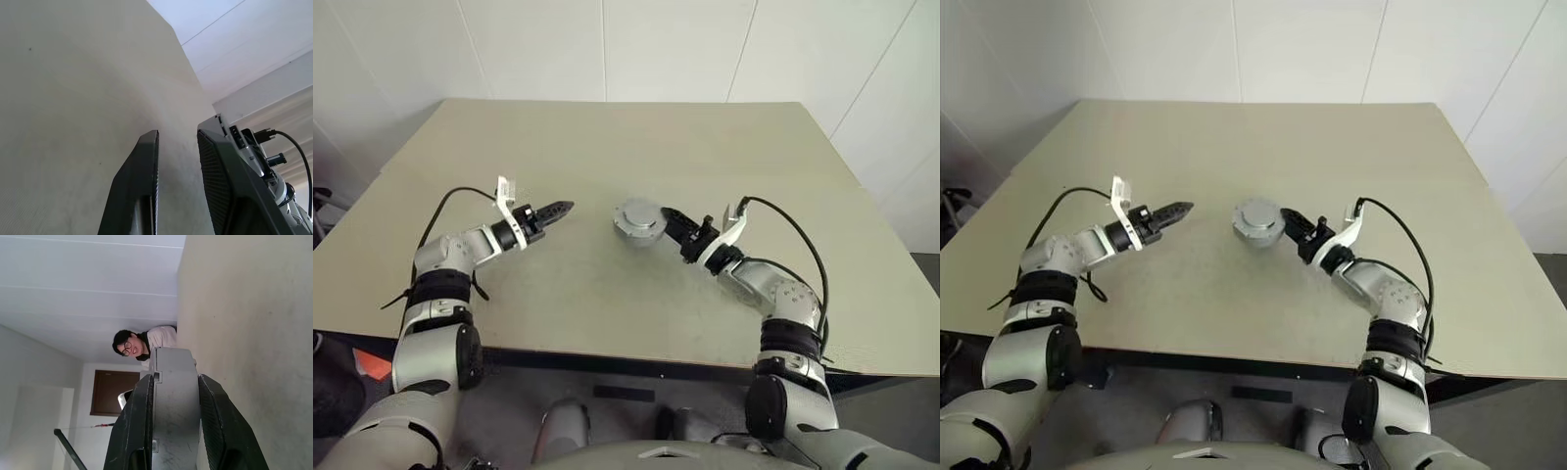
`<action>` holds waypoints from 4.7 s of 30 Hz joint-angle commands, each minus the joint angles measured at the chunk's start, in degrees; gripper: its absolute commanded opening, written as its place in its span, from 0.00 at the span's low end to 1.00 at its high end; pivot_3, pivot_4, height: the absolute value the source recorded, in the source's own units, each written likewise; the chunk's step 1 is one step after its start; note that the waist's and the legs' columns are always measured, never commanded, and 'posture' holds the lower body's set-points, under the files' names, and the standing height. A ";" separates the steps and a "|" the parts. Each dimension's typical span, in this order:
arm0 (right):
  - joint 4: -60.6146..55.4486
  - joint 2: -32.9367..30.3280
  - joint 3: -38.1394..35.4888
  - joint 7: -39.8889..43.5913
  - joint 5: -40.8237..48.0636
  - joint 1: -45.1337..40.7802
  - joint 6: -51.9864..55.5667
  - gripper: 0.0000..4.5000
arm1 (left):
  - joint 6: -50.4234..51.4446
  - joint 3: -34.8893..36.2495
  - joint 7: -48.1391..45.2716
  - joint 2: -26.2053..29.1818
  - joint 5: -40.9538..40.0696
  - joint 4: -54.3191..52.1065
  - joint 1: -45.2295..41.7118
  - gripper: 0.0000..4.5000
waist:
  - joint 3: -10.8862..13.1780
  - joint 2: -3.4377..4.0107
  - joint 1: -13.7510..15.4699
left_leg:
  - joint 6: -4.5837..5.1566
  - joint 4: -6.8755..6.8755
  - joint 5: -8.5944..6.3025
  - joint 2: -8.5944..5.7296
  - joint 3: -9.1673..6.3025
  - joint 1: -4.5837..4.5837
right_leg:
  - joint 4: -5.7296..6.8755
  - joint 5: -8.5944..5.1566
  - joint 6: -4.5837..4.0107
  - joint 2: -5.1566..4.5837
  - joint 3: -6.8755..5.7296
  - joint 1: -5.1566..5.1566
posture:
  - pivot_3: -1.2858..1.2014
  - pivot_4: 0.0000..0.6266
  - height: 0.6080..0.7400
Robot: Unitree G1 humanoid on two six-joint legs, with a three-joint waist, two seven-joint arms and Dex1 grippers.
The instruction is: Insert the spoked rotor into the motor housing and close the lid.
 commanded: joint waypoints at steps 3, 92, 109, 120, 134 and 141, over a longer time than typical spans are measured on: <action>0.57 0.13 -0.94 1.72 1.56 -3.68 -1.20 0.26 | 7.05 3.82 2.72 -1.38 -6.87 -6.66 1.21 0.29 | 0.00 0.00 0.08 | -0.09 0.18 -0.05 0.00 -0.01 0.00 | 0.14 -0.01 -0.01 -0.04 0.00 0.01 | 0.52 0.00 1.00; 1.79 -0.26 -0.50 0.35 -2.48 -9.04 0.01 0.26 | -1.30 2.71 15.47 -20.82 -13.89 -0.76 -7.70 0.65 | 0.01 -0.03 0.53 | 0.07 0.75 0.05 -0.01 -0.15 -0.17 | 0.58 0.01 0.04 -0.06 0.03 0.00 | 0.52 0.00 1.00; -0.74 0.97 1.53 1.01 -5.18 -7.84 0.05 0.26 | -1.90 3.19 17.03 -21.46 -13.97 -0.38 -8.57 0.53 | 0.01 -0.03 0.60 | 0.09 0.77 0.05 -0.01 -0.16 -0.19 | 0.60 0.01 0.04 -0.06 0.02 0.00 | 0.52 0.00 1.00; -1.78 1.08 2.98 1.52 -8.37 -7.34 -1.22 0.26 | -1.37 3.40 18.07 -21.74 -14.57 -1.15 -8.35 0.53 | 0.01 -0.03 0.60 | 0.09 0.77 0.05 -0.01 -0.17 -0.19 | 0.60 0.02 0.05 -0.06 0.02 0.00 | 0.52 0.00 1.00; 0.13 1.11 0.98 0.65 -6.73 -8.12 0.60 0.70 | -1.78 3.50 18.45 -21.83 -14.26 -1.49 -8.47 0.53 | 0.01 -0.03 0.75 | 0.10 0.80 0.05 -0.01 -0.19 -0.19 | 0.62 0.02 0.05 -0.06 0.01 0.00 | 0.52 0.00 1.00; 1.04 0.28 -0.62 -0.10 -7.13 -8.01 -2.30 0.70 | -3.50 5.48 18.41 -20.53 -14.62 0.57 -10.34 0.53 | 0.01 -0.02 0.95 | 0.09 0.80 0.05 -0.01 -0.20 -0.20 | 0.62 0.02 0.05 -0.06 0.01 0.00 | 0.52 0.00 1.00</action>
